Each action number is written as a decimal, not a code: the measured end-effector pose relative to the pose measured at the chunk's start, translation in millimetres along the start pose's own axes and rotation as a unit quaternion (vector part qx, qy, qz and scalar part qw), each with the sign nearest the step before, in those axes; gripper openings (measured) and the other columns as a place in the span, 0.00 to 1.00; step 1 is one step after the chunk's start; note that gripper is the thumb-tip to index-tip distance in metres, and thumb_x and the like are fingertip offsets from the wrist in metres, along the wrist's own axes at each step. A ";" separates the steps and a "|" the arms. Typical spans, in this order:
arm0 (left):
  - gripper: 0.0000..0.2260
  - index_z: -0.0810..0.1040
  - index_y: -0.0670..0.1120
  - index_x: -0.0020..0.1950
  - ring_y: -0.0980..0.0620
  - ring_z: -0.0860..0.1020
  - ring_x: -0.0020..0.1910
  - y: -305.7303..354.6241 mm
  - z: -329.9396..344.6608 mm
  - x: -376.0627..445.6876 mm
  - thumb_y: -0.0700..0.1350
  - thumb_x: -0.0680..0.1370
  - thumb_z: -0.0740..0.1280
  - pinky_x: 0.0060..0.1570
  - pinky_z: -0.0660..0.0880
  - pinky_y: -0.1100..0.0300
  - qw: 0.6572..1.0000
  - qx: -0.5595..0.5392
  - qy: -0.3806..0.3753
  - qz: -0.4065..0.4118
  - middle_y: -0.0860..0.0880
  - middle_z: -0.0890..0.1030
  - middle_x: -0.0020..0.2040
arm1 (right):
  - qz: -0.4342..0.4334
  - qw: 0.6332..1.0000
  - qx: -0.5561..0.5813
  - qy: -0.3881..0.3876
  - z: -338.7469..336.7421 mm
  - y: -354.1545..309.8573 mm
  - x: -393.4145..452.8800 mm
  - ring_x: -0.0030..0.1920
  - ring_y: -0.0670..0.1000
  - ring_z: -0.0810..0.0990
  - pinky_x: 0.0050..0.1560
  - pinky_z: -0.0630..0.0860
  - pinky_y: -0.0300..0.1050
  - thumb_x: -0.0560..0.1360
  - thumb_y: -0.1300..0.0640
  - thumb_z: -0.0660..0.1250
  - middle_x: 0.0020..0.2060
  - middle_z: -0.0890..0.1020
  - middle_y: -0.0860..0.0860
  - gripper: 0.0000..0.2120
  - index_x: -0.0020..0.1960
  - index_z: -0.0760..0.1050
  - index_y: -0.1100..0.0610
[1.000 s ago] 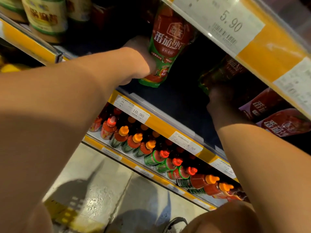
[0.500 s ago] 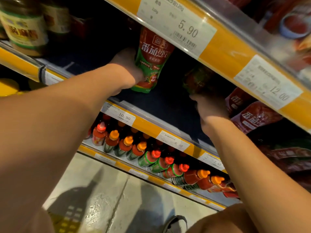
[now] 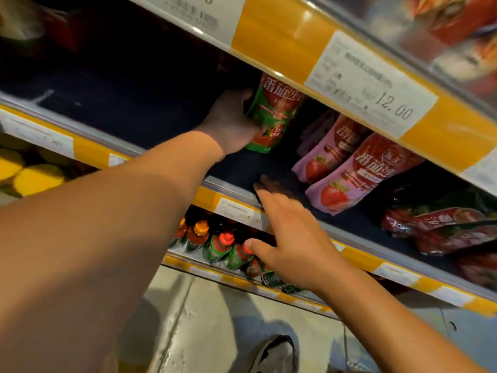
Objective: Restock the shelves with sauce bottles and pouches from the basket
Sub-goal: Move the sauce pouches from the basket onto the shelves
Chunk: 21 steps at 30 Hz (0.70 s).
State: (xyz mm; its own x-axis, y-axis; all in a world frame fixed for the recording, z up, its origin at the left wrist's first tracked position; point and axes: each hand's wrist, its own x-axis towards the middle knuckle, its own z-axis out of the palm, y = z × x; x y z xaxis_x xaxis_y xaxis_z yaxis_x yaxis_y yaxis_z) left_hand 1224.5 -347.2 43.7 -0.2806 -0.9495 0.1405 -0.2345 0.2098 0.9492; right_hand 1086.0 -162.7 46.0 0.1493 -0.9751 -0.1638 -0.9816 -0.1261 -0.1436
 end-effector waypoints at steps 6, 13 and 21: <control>0.25 0.75 0.47 0.72 0.57 0.74 0.66 4.2 30.9 8.9 0.41 0.76 0.77 0.61 0.72 0.69 0.999 -0.029 0.034 0.024 0.50 0.79 0.69 | -0.018 1.000 -0.012 0.008 4.1 5.3 0.7 0.81 0.50 0.55 0.78 0.56 0.49 0.74 0.38 0.71 0.82 0.54 0.44 0.48 0.82 0.45 0.43; 0.23 0.75 0.49 0.72 0.61 0.71 0.66 7.5 50.7 14.5 0.42 0.78 0.74 0.51 0.63 0.81 0.998 0.010 0.054 0.022 0.51 0.78 0.69 | -0.022 1.000 -0.010 0.006 5.2 6.5 0.4 0.82 0.50 0.53 0.80 0.55 0.51 0.75 0.39 0.72 0.83 0.50 0.44 0.48 0.82 0.44 0.43; 0.23 0.74 0.50 0.74 0.48 0.72 0.74 19.8 26.7 4.9 0.48 0.79 0.72 0.65 0.67 0.61 0.997 0.067 0.024 0.009 0.49 0.76 0.73 | -0.002 1.000 0.010 0.013 -2.5 2.5 1.3 0.80 0.53 0.60 0.77 0.64 0.54 0.76 0.39 0.70 0.82 0.59 0.47 0.43 0.82 0.51 0.45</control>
State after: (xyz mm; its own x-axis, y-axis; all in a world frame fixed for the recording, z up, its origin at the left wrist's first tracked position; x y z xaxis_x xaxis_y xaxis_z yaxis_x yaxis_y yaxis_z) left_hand 1193.6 -341.5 55.7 -0.2411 -0.9547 0.1744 -0.3520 0.2535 0.9010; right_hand 1083.4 -164.7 47.9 0.1508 -0.9788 -0.1385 -0.9783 -0.1276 -0.1634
